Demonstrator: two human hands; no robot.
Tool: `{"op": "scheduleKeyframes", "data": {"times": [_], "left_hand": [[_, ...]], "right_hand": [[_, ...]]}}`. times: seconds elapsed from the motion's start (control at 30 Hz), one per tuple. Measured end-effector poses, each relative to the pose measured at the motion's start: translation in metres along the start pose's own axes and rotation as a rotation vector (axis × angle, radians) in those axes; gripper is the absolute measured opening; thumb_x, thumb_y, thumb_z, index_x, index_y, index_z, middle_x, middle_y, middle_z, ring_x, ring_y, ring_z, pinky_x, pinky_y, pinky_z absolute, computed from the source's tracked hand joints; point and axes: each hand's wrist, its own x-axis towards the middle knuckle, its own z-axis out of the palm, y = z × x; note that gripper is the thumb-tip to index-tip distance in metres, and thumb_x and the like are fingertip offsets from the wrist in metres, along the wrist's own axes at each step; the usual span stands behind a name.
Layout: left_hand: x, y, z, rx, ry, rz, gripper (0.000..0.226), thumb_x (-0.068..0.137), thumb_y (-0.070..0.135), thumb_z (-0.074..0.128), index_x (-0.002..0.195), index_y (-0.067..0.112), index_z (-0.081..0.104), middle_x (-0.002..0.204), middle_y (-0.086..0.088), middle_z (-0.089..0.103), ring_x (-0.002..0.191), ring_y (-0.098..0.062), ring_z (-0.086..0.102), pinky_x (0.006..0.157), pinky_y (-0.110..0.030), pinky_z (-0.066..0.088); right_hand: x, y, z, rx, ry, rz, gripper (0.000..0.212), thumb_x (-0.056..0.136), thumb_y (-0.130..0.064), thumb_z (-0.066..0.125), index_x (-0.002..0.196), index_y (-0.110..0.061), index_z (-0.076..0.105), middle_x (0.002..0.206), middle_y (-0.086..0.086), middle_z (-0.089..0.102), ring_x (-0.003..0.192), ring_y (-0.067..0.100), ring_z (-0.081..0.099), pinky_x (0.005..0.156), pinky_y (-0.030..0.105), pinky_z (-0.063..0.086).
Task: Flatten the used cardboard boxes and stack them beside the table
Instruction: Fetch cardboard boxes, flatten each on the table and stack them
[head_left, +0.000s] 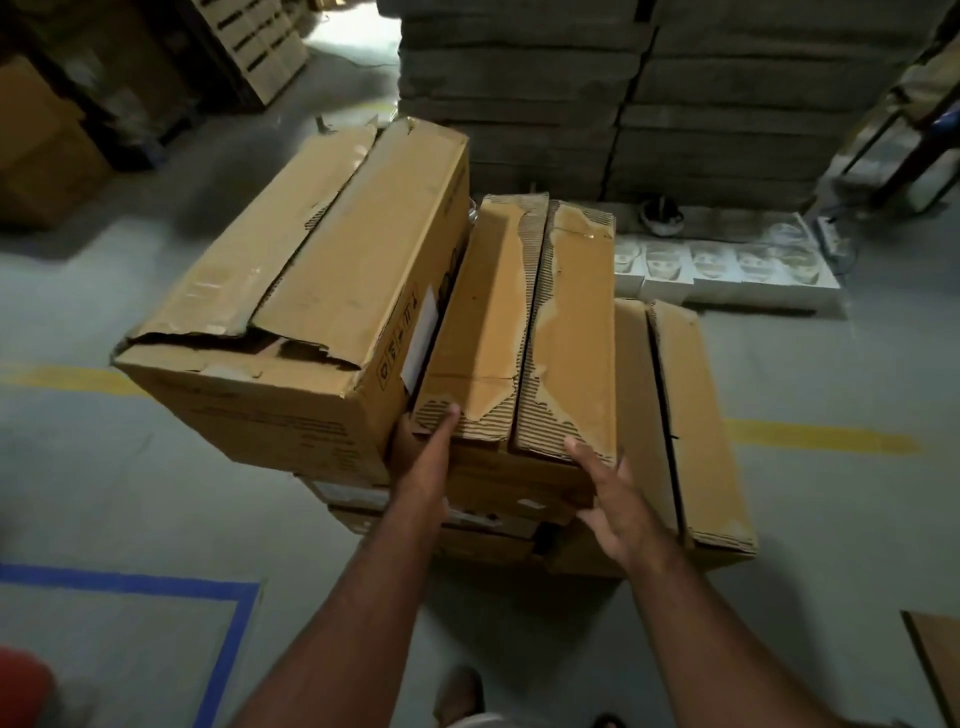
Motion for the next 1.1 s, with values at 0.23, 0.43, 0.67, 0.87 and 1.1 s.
{"op": "scheduleKeyframes", "data": {"times": [0.23, 0.43, 0.67, 0.87, 1.1], "left_hand": [[-0.034, 0.005, -0.006, 0.094, -0.027, 0.193, 0.075, 0.071, 0.077, 0.066, 0.138, 0.066, 0.032, 0.148, 0.007, 0.047, 0.133, -0.026, 0.049, 0.102, -0.059, 0.049], [-0.051, 0.015, -0.006, -0.018, -0.103, 0.328, 0.065, 0.09, 0.055, 0.069, 0.145, 0.06, 0.033, 0.146, 0.015, 0.042, 0.139, -0.02, 0.041, 0.101, -0.041, 0.043], [-0.079, 0.033, 0.026, -0.24, -0.373, 0.436, 0.06, 0.077, 0.049, 0.084, 0.13, 0.047, 0.056, 0.132, 0.002, 0.064, 0.123, -0.022, 0.062, 0.093, -0.043, 0.057], [-0.138, 0.014, 0.102, -0.257, -0.75, 0.346, 0.053, 0.092, 0.019, 0.072, 0.14, 0.024, 0.05, 0.128, -0.01, 0.066, 0.113, -0.026, 0.068, 0.081, -0.034, 0.061], [-0.267, -0.056, 0.173, -0.075, -1.218, 0.182, 0.039, 0.093, 0.019, 0.073, 0.126, 0.027, 0.054, 0.125, -0.015, 0.067, 0.112, -0.026, 0.069, 0.093, -0.042, 0.059]], "right_hand": [[-0.014, -0.015, -0.005, -0.176, -0.03, -0.094, 0.118, 0.041, -0.067, 0.095, 0.144, -0.04, 0.044, 0.135, -0.002, 0.063, 0.125, 0.025, 0.059, 0.111, 0.058, 0.043], [-0.034, -0.021, -0.005, -0.108, -0.017, -0.34, 0.084, 0.064, -0.05, 0.092, 0.137, -0.046, 0.05, 0.129, -0.007, 0.068, 0.121, 0.017, 0.065, 0.106, 0.049, 0.052], [-0.082, -0.047, -0.037, -0.21, 0.187, -0.641, 0.093, 0.073, -0.061, 0.084, 0.148, -0.058, 0.03, 0.143, -0.014, 0.055, 0.132, 0.016, 0.055, 0.11, 0.052, 0.048], [-0.159, -0.05, -0.116, -0.164, 0.534, -0.738, 0.105, 0.065, -0.066, 0.086, 0.149, -0.065, 0.023, 0.157, -0.017, 0.042, 0.142, 0.014, 0.045, 0.113, 0.055, 0.044], [-0.294, 0.013, -0.212, -0.011, 1.057, -0.689, 0.106, 0.059, -0.074, 0.086, 0.144, -0.072, 0.022, 0.155, -0.019, 0.043, 0.14, 0.013, 0.047, 0.112, 0.056, 0.043]]}}
